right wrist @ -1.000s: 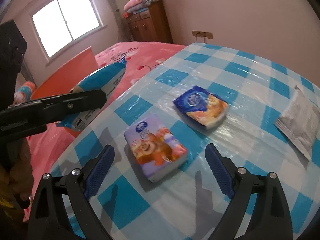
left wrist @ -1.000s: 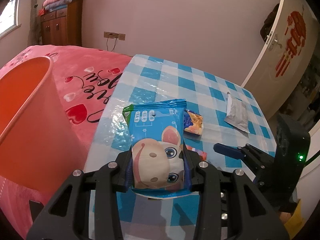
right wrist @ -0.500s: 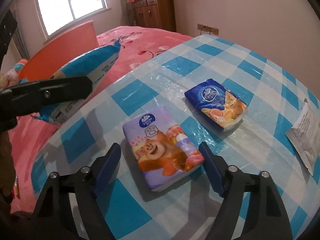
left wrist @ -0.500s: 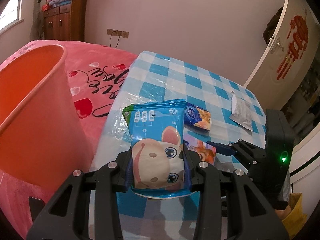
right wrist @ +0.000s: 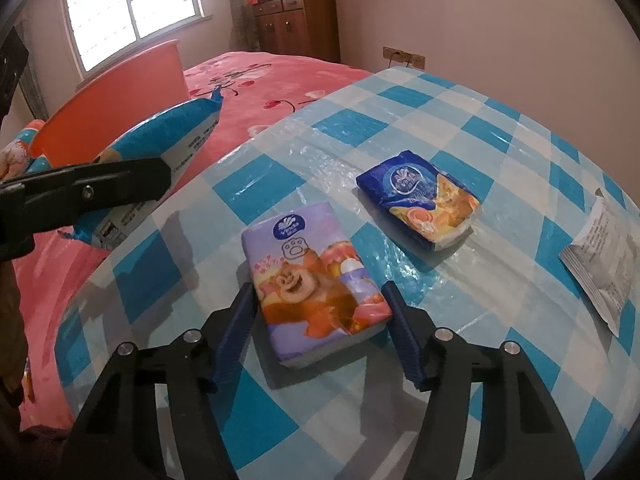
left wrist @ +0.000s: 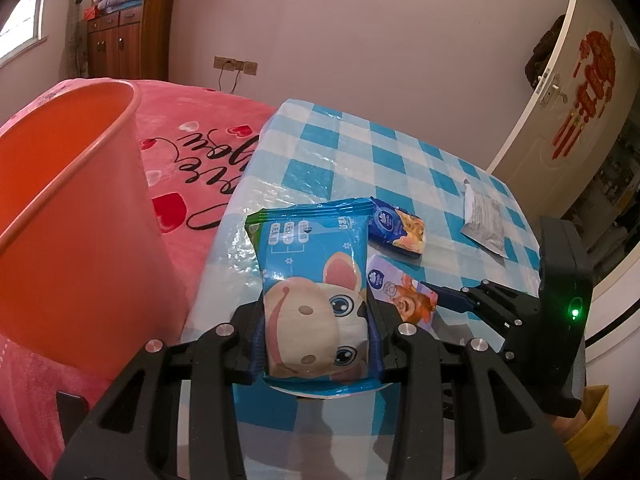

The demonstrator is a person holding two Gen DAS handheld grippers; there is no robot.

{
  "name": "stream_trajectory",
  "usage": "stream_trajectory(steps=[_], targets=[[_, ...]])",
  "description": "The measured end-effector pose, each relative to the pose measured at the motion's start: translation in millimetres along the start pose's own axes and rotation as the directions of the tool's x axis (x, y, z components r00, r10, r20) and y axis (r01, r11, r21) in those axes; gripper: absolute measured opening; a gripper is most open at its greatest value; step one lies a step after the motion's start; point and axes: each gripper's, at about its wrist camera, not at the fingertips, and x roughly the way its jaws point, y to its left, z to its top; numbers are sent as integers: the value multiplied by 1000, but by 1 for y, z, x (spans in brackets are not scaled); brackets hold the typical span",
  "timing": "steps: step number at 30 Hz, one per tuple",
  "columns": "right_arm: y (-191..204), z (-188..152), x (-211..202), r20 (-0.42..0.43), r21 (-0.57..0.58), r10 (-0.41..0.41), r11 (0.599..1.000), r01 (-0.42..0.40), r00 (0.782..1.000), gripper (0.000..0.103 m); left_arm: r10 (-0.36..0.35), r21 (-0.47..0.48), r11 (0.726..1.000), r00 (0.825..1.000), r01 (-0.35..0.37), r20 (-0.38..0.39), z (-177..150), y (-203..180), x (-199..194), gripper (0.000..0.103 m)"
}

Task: Collect trash
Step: 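Lower the right tool onto the purple bear tissue pack and close on it, then carry the blue snack pack and purple tissue pack in both tools over the bucket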

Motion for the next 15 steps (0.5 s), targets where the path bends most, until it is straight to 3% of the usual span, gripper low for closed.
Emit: stream_trajectory(steps=[15], targets=[[-3, -10, -11, 5, 60, -55, 997, 54, 998, 58, 35, 45, 998, 999, -36, 28, 0, -5, -9, 40]])
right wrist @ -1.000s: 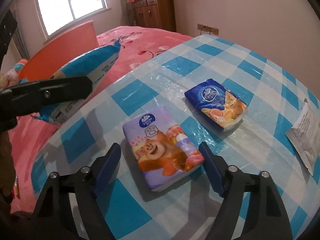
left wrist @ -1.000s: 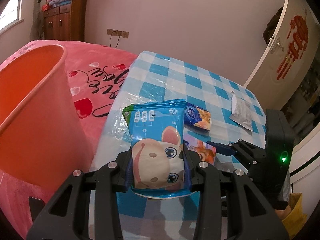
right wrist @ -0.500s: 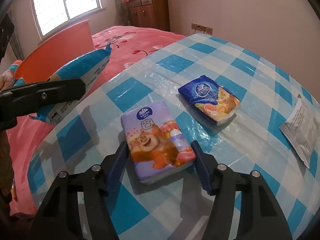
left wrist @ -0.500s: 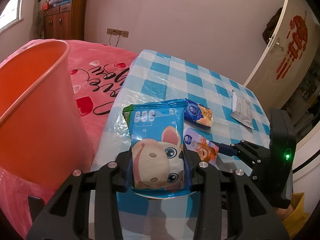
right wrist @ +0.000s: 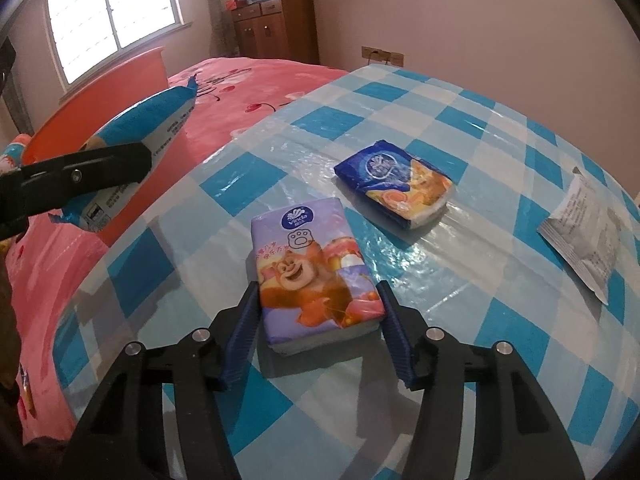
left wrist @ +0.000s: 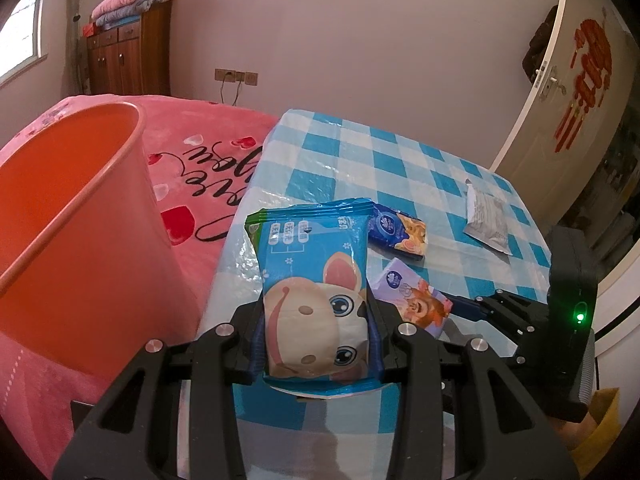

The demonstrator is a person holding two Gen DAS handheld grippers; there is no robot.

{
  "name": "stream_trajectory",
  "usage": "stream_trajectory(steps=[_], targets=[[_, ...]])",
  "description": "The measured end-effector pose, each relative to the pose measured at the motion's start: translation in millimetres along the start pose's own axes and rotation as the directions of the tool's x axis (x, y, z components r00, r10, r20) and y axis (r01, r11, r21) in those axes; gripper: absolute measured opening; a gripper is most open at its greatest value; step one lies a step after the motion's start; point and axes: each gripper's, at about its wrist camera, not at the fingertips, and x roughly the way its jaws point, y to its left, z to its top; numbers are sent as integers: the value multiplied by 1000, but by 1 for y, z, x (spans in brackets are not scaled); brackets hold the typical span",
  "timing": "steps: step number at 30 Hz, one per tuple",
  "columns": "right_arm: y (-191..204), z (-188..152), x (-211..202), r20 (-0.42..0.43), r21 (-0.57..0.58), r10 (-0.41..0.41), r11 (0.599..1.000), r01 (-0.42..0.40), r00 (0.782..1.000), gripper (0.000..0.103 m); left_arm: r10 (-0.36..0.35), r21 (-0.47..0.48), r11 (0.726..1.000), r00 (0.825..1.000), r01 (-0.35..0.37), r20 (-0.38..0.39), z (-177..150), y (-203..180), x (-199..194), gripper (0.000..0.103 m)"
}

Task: Collect trash
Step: 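Carry the blue snack pack and purple tissue pack in both tools over the bucket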

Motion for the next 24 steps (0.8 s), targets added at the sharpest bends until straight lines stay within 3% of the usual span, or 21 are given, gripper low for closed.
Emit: stream_trajectory(steps=[24], targets=[[10, 28, -46, 94, 18, -38, 999, 37, 995, 57, 23, 58, 998, 995, -28, 93, 22, 0, -27, 41]])
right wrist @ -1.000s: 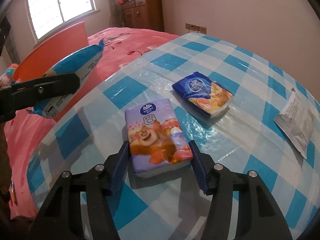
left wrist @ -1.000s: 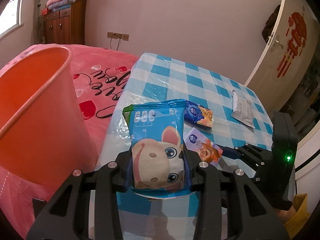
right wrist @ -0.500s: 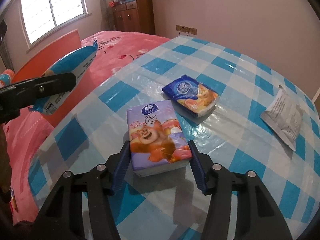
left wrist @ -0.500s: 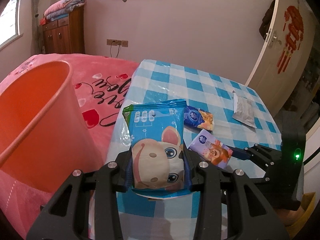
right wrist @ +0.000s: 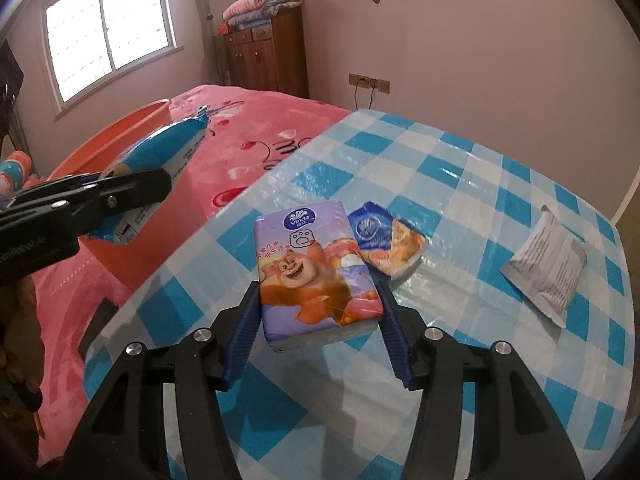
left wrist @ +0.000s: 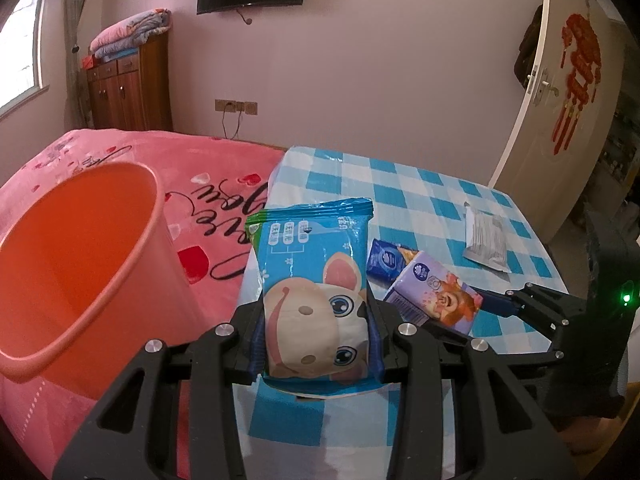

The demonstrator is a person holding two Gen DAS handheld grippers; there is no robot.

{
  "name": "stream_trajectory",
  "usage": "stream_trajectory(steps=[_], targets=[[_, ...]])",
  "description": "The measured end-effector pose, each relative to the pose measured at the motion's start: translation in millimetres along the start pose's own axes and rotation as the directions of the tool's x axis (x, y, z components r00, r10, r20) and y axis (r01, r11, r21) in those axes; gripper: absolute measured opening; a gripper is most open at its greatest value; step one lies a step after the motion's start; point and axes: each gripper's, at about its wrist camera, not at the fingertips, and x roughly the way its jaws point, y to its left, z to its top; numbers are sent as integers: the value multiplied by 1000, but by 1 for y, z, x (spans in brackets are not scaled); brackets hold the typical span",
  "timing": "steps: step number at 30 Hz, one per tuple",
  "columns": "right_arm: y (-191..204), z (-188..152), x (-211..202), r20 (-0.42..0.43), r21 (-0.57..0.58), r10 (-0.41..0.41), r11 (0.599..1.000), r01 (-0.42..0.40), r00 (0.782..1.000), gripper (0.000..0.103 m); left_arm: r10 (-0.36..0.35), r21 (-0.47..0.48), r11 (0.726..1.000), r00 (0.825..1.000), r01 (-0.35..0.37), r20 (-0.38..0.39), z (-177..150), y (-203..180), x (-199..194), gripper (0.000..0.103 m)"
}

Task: Collect trash
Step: 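Carry the blue snack pack and purple tissue pack in both tools over the bucket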

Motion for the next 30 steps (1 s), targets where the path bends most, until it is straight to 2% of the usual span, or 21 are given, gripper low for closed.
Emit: stream_trajectory(steps=[9, 18, 24, 30], targets=[[1, 21, -10, 33, 18, 24, 1000, -24, 999, 57, 22, 0, 1000, 998, -22, 52, 16, 9, -15, 41], [21, 60, -18, 76, -6, 104, 995, -104, 992, 57, 83, -29, 996, 991, -80, 109, 32, 36, -35, 41], [51, 93, -19, 99, -65, 172, 984, -166, 980, 57, 144, -72, 988, 979, -135, 144, 40, 62, -50, 41], [84, 123, -14, 113, -124, 238, 967, -224, 965, 57, 231, -156, 966, 959, -206, 163, 41, 102, -65, 41]])
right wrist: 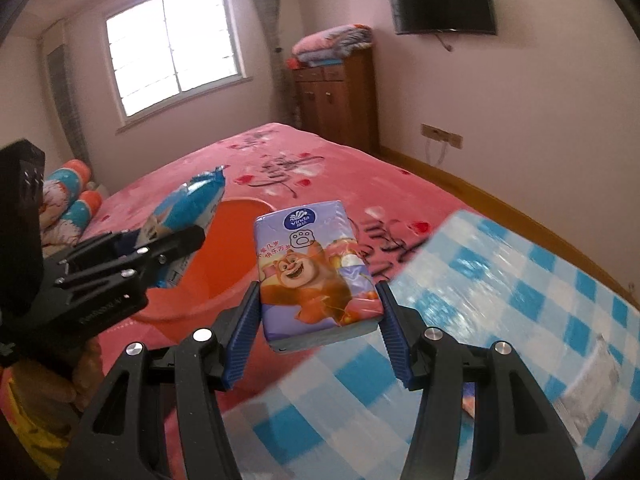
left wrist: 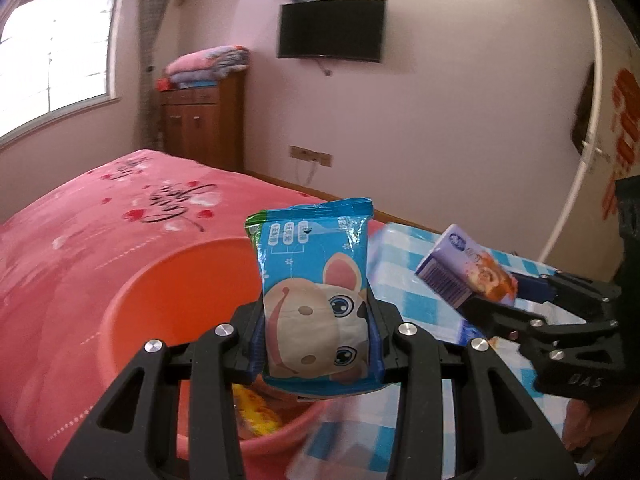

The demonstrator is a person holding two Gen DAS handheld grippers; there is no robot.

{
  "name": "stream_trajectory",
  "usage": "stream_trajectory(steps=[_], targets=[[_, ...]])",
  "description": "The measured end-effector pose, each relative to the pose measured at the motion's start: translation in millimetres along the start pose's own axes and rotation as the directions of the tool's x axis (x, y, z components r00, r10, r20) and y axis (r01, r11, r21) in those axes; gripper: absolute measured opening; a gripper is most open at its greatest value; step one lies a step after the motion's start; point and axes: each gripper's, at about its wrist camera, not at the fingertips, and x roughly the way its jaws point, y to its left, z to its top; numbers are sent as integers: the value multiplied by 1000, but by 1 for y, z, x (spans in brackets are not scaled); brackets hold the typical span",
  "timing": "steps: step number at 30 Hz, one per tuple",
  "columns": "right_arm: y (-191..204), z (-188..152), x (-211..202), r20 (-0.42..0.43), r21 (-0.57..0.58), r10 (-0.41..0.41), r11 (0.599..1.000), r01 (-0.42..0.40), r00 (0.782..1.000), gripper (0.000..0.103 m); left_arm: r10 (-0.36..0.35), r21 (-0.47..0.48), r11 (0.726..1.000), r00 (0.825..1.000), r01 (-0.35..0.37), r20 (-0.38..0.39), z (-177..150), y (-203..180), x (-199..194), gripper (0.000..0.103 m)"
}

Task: Collect trash
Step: 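Carry the blue snack pack and purple tissue pack in both tools over the bucket, then open both tools to drop the two packs into the orange bucket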

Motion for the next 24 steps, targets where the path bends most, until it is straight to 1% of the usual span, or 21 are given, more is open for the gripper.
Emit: stream_trajectory(steps=[4, 9, 13, 22, 24], targets=[[18, 15, 13, 7, -31, 45, 999, -44, 999, 57, 57, -41, 998, 998, -58, -4, 2, 25, 3, 41], [34, 26, 28, 6, -48, 93, 995, -93, 996, 57, 106, -76, 991, 994, -107, -20, 1, 45, 11, 41], [40, 32, 39, -2, -45, 119, 992, -119, 993, 57, 127, -94, 987, 991, -130, -37, -2, 56, 17, 41], [53, 36, 59, -22, -51, 160, 986, -161, 987, 58, 143, -111, 983, 987, -150, -69, -9, 63, 26, 41], [56, 35, 66, -26, -49, 150, 987, -151, 988, 59, 150, -116, 981, 986, -158, -77, -10, 63, 28, 42]])
